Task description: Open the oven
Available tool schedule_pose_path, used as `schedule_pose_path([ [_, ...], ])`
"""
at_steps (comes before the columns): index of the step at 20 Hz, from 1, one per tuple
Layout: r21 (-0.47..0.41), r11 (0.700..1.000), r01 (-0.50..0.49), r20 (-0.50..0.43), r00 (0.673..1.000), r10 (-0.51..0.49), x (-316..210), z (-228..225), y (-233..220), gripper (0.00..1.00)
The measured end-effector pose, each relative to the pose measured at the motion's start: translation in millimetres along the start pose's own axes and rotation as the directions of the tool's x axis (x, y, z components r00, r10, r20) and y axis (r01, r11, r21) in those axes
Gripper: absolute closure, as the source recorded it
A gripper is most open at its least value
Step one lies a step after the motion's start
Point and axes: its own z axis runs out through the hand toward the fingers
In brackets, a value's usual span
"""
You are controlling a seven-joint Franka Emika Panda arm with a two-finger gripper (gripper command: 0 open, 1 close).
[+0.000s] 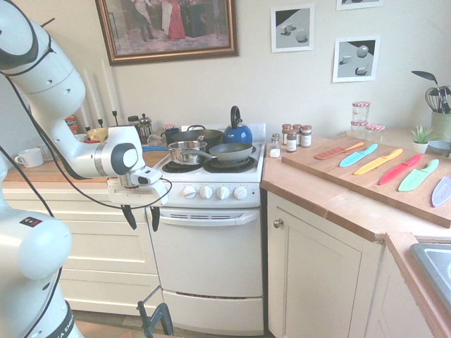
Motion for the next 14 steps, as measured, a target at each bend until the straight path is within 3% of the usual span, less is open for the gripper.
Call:
schedule_pose_path([
  [6,0.059,0.997,-0.049,-0.022,0.999,0.05,72,40,-42,0.0],
  [14,0.113,0.993,-0.022,-0.08,0.996,0.031,124,44,-109,0.0],
])
